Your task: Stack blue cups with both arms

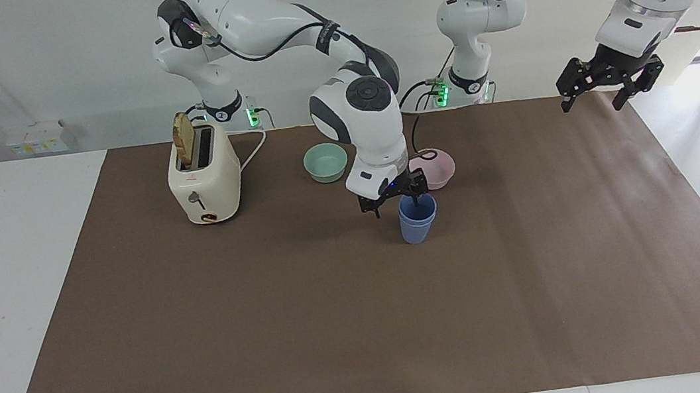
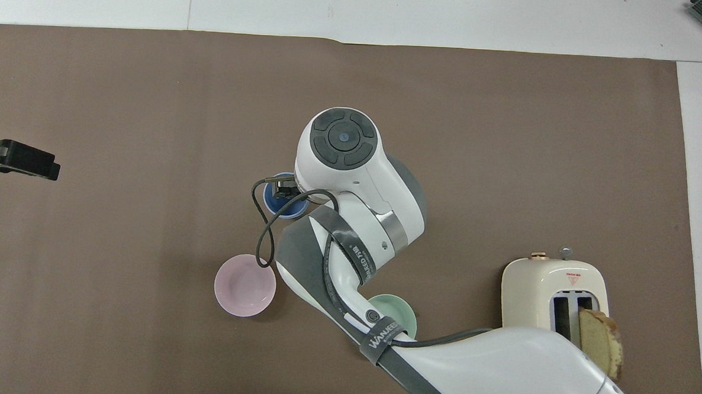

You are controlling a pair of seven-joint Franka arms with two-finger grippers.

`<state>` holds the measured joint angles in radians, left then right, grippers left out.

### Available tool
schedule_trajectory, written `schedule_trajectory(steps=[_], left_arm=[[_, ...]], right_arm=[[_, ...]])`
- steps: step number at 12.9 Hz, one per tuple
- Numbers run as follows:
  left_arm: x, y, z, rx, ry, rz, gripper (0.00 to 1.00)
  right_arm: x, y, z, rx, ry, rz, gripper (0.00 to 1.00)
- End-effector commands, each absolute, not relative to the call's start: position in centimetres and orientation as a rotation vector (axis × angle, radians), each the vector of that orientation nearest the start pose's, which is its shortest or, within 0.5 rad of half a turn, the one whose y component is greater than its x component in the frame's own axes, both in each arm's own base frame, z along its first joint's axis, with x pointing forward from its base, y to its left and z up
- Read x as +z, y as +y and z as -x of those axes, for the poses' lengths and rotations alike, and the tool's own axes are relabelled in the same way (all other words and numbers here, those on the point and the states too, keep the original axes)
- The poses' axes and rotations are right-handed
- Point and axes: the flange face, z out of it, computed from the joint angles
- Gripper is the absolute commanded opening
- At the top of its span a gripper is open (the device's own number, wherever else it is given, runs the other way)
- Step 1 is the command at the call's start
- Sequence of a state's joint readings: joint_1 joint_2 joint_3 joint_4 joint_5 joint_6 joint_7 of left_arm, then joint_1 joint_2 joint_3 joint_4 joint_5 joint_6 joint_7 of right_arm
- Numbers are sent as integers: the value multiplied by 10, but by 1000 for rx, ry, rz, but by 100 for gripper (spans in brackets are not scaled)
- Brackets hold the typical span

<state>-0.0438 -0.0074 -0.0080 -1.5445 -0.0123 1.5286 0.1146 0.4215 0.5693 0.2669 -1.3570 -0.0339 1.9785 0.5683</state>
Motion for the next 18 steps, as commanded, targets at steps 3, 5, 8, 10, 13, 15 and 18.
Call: schedule_trajectory(steps=[3, 5, 8, 10, 13, 15, 18], left_arm=[[641, -30, -542, 12, 282, 3131, 100], [641, -30, -542, 12, 282, 3131, 100], [641, -30, -542, 12, 282, 3131, 100], [641, -30, -542, 12, 282, 3131, 100], [641, -30, -542, 10, 282, 3131, 100], [641, -29, -542, 10, 277, 3131, 100], [641, -29, -543, 10, 270, 3132, 100]], right_arm=[[476, 367, -591, -10, -38, 3058, 100], [508, 327, -596, -3, -45, 3074, 100], [550, 270, -599, -22, 14, 3097, 100], [585, 218, -601, -66, 1, 3092, 100], [613, 164, -598, -82, 22, 3125, 100], [625, 120, -595, -70, 2, 3144, 100], [641, 88, -584, -51, -73, 3158, 100]])
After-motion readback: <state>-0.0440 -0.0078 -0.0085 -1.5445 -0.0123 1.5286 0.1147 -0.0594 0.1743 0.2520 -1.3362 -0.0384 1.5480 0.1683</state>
